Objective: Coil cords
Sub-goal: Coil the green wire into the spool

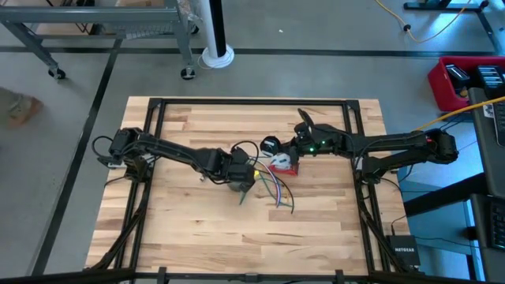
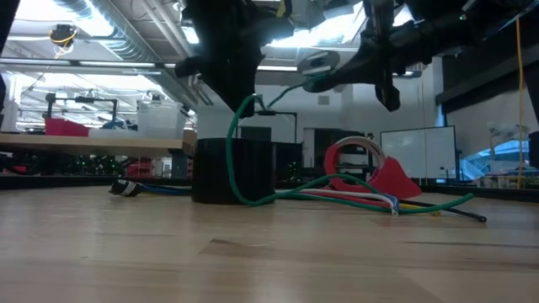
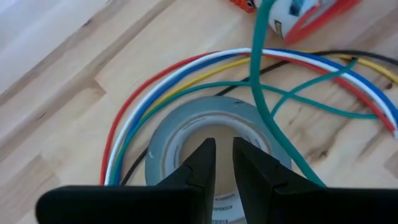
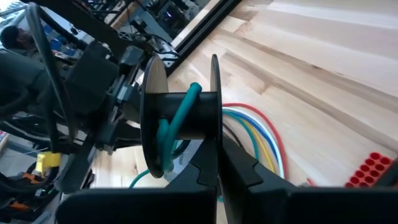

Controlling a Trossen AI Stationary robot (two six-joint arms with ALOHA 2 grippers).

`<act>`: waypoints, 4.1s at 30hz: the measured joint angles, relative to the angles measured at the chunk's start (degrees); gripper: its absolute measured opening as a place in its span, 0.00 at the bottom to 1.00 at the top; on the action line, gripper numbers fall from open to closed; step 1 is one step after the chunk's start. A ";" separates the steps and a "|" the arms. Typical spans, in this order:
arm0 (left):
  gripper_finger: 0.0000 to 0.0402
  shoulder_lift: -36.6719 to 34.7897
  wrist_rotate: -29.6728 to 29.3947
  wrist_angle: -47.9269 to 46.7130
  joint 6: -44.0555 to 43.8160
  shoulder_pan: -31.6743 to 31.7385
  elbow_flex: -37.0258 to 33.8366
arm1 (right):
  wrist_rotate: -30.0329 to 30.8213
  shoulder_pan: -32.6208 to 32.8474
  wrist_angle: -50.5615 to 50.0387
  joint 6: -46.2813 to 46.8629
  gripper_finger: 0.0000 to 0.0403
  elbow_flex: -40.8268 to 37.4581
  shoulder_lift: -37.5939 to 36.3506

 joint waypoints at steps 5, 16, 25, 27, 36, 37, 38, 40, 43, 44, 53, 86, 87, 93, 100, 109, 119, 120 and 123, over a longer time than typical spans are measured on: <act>0.12 -1.11 1.84 0.84 0.00 1.07 0.00 | 0.55 0.00 -1.00 -0.10 0.01 0.00 0.00; 0.12 -1.64 7.10 8.99 -0.01 1.25 0.00 | 1.62 0.00 -0.43 -0.87 0.01 0.00 0.00; 0.12 -1.64 7.15 9.38 -0.37 1.27 0.00 | 1.58 0.00 -0.39 -0.89 0.01 0.00 0.00; 0.12 -1.66 7.15 9.37 -0.37 1.27 0.00 | 1.58 0.00 -0.38 -0.89 0.01 0.00 0.00; 0.12 -1.66 7.13 9.25 -0.39 1.27 0.00 | -1.49 0.00 -0.21 -0.87 0.01 0.00 0.00; 0.12 -1.66 7.13 9.22 -0.39 1.27 0.00 | -1.50 0.00 -0.21 -0.87 0.01 0.00 0.00; 0.12 -1.66 7.13 9.09 -0.39 1.27 0.00 | -1.50 0.00 -0.21 -0.87 0.01 0.00 0.00; 0.12 -1.68 7.13 8.40 -0.61 1.27 0.00 | -1.50 0.00 -0.21 -0.87 0.01 0.00 0.00; 0.12 -1.68 7.13 5.72 -2.40 1.27 0.00 | -1.50 0.00 -0.51 -0.87 0.01 0.00 -0.66; 0.12 -1.68 7.11 4.93 -3.03 1.27 0.00 | -1.50 0.00 -0.25 -0.91 0.01 0.00 -1.03; 0.15 -1.68 8.34 7.38 0.43 1.27 0.00 | -1.44 0.00 -0.44 -1.38 0.01 0.00 -3.78; 0.36 -1.20 10.54 14.32 2.77 1.54 -0.04 | 0.39 0.00 -1.53 -2.51 0.01 0.00 -3.76; 0.36 -1.20 10.52 14.22 2.60 1.53 -0.04 | 0.40 0.00 -1.52 -2.51 0.01 0.00 -3.76; 0.36 -1.18 10.50 13.95 1.62 1.53 -0.04 | 0.38 0.00 -1.22 -2.51 0.01 0.00 -3.76; 0.36 -1.00 10.46 14.81 1.25 1.53 -0.04 | 0.12 0.00 0.15 -2.50 0.01 0.00 -3.76; 0.35 1.84 10.45 15.05 1.16 1.53 -0.04 | 0.01 0.00 0.90 -2.49 0.01 0.00 -3.76; 0.13 1.55 10.37 12.36 2.18 1.53 0.00 | 0.01 0.00 0.94 -2.49 0.01 0.00 -3.74; 0.10 1.55 10.05 12.32 2.78 1.53 0.00 | 0.01 0.00 0.95 -2.49 0.01 0.00 -3.74; 0.02 1.48 7.45 11.82 2.97 1.51 0.00 | 0.01 0.00 0.32 -2.49 0.01 0.00 -3.74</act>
